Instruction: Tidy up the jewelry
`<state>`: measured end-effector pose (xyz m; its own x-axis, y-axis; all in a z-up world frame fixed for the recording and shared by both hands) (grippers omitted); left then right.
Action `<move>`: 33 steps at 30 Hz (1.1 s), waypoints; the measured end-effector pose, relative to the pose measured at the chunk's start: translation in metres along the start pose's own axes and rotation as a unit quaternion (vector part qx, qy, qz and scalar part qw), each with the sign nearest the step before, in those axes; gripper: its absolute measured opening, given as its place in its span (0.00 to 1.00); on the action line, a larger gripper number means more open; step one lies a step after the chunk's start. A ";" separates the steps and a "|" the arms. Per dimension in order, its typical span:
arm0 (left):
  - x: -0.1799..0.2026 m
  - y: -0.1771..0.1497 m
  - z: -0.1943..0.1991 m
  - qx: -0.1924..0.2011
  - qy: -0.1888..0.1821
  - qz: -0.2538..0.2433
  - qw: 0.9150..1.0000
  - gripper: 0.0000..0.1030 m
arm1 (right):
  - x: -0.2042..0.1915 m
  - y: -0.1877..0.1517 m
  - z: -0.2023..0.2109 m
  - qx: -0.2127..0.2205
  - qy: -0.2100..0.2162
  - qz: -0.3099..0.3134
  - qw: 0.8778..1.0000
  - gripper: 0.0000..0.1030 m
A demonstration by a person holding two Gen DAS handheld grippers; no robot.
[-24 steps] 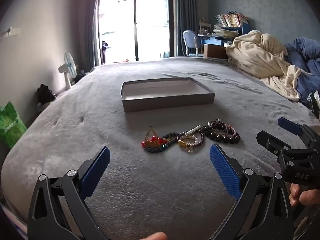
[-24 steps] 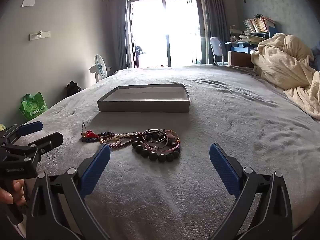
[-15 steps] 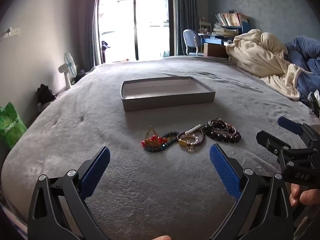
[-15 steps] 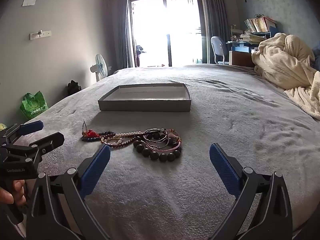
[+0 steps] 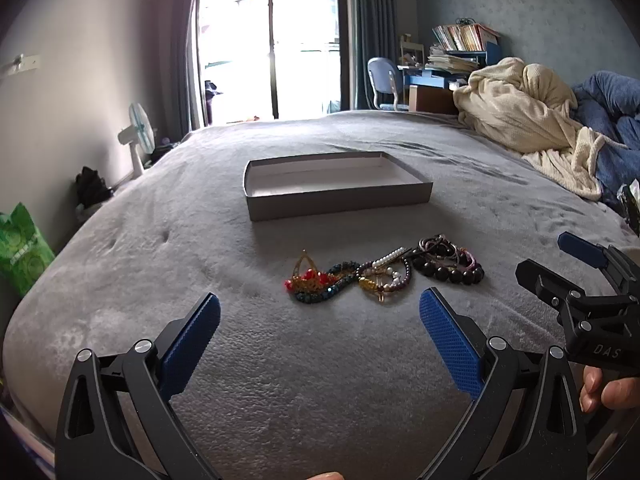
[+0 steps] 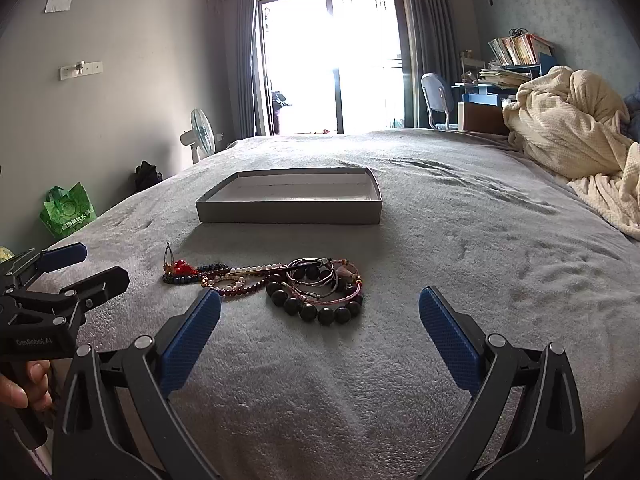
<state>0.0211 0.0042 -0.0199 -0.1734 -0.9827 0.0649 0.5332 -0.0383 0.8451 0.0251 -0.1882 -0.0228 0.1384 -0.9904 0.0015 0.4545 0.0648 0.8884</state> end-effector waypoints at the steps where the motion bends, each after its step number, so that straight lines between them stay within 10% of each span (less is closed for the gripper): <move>1: 0.000 0.000 0.000 0.000 0.000 0.000 1.000 0.96 | 0.000 0.000 0.000 0.000 0.000 -0.001 1.000 0.95; 33: -0.005 0.008 0.001 0.004 0.000 0.019 1.000 0.96 | 0.002 0.000 -0.007 -0.012 -0.004 -0.003 1.000 0.95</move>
<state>0.0256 0.0092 -0.0135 -0.1527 -0.9835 0.0974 0.5332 0.0010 0.8460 0.0318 -0.1889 -0.0262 0.1290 -0.9916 -0.0009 0.4759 0.0611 0.8774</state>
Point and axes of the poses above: each gripper's, at about its wrist camera, not at the fingertips, and z roughly against the way its jaws point, x to its right, y to its top, the point moved 2 cm from there along -z, roughly the way its jaws point, and after that the axes turned 11 degrees about -y, right-handed, at the moved point
